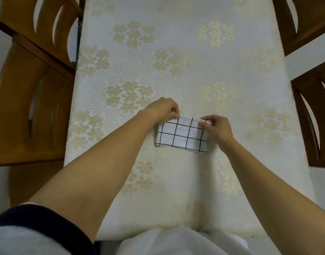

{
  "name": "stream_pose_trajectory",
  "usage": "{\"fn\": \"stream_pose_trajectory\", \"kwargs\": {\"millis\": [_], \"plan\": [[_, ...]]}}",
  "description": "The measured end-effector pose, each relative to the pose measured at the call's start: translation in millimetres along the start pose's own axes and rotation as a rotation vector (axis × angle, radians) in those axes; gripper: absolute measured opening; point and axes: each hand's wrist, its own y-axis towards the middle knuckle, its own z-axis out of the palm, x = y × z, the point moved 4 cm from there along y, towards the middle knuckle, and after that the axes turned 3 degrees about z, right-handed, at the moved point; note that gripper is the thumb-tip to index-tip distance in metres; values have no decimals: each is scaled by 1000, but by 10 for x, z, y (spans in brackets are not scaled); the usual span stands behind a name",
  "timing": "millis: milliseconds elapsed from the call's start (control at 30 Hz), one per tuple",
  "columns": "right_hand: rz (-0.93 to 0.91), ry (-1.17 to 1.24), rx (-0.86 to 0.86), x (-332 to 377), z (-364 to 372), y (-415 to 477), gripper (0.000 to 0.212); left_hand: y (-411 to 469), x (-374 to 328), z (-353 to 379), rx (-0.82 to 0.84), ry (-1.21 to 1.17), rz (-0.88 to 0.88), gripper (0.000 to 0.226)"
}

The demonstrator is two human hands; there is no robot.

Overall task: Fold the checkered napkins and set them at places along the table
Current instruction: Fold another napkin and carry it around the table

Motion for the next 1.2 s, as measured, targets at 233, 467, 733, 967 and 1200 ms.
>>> {"fn": "stream_pose_trajectory", "kwargs": {"millis": [233,467,733,967,1200], "plan": [[-3,-14,-177,0,-51,89,23,-144,370,234,-193,-325,-180,17],[-461,-459,-402,118,175,-122,50,-407,223,461,-646,54,-94,36],[-513,-677,65,-38,873,-280,66,-286,-26,1125,-419,238,-66,56],[-385,-916,20,-398,290,-189,71,-504,309,1016,-391,433,-135,62],[-401,-798,-95,-53,338,-176,66,-551,77,820,-489,290,-236,63]]}}
